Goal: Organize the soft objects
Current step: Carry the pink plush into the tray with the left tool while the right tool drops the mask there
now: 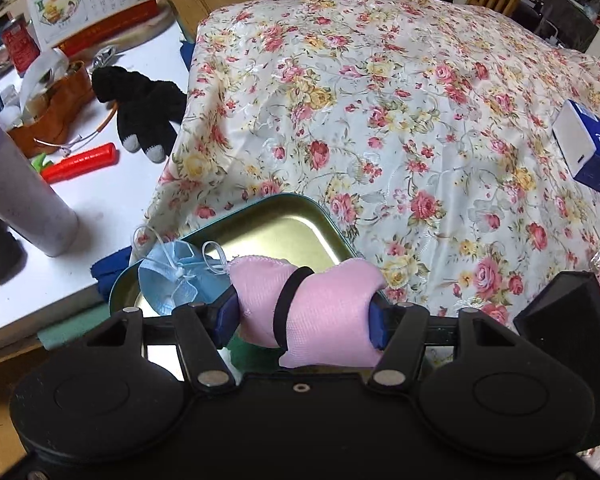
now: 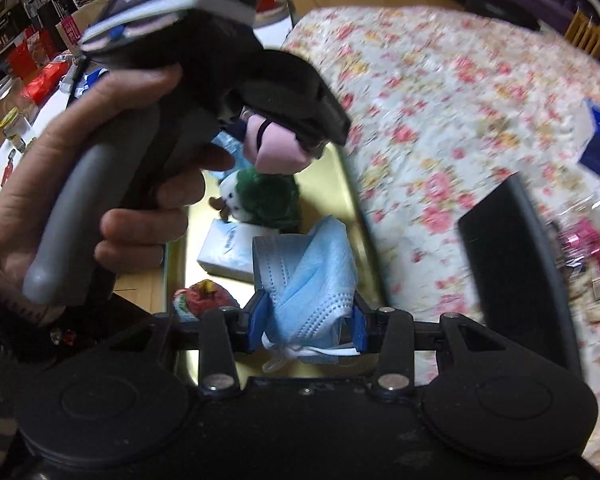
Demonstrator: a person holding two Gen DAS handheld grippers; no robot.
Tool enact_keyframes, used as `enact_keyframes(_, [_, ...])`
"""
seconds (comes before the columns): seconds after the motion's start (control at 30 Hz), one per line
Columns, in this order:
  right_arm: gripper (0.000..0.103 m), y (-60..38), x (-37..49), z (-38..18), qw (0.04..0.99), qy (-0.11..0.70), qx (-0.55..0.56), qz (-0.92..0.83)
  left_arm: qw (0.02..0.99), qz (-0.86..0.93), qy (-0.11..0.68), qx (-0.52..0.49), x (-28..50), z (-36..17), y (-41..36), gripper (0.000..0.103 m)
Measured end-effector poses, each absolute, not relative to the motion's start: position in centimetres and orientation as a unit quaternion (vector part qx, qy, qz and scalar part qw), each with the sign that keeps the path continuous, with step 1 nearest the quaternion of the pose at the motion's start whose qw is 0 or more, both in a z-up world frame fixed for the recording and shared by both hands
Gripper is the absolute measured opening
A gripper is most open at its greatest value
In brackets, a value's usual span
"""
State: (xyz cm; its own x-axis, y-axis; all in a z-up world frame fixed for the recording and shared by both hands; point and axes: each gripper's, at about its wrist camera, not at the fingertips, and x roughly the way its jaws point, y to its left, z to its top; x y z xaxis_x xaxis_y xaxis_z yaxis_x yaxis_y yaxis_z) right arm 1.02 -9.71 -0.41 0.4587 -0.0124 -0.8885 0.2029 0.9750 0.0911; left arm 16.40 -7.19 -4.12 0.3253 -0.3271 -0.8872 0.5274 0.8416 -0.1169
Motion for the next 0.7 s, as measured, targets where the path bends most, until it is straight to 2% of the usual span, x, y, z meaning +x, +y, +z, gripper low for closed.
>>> enact_keyframes(0.13, [0.041, -9.4, 2.3, -1.3, 0.845, 0.522, 0.091, -0.071, 0.812, -0.256, 0.515, 0.098, 16.4, -4.0, -6.9, 0.059])
enact_keyframes(0.2, [0.045, -9.5, 2.6, -1.6, 0.843, 0.524, 0.087, -0.077, 0.813, -0.254, 0.513, 0.101, 16.2, -3.9, -6.8, 0.06])
enact_keyframes(0.27, [0.048, -9.5, 2.8, -1.7, 0.844, 0.524, 0.084, -0.082, 0.815, -0.252, 0.51, 0.108, 15.9, -3.9, -6.8, 0.068])
enact_keyframes(0.33, [0.055, -9.4, 2.7, -1.8, 0.845, 0.522, 0.076, -0.086, 0.817, -0.249, 0.507, 0.119, 15.6, -4.1, -6.9, 0.074])
enact_keyframes(0.4, [0.067, -9.5, 2.6, -1.9, 0.846, 0.52, 0.073, -0.09, 0.818, -0.248, 0.503, 0.127, 15.3, -4.1, -6.9, 0.079])
enact_keyframes(0.47, [0.068, -9.6, 2.5, -1.9, 0.846, 0.52, 0.074, -0.093, 0.819, -0.25, 0.501, 0.126, 15.1, -4.0, -6.9, 0.086])
enact_keyframes(0.7, [0.075, -10.4, 2.2, -1.9, 0.841, 0.523, 0.09, -0.106, 0.818, -0.245, 0.507, 0.117, 15.5, -4.2, -6.5, 0.089])
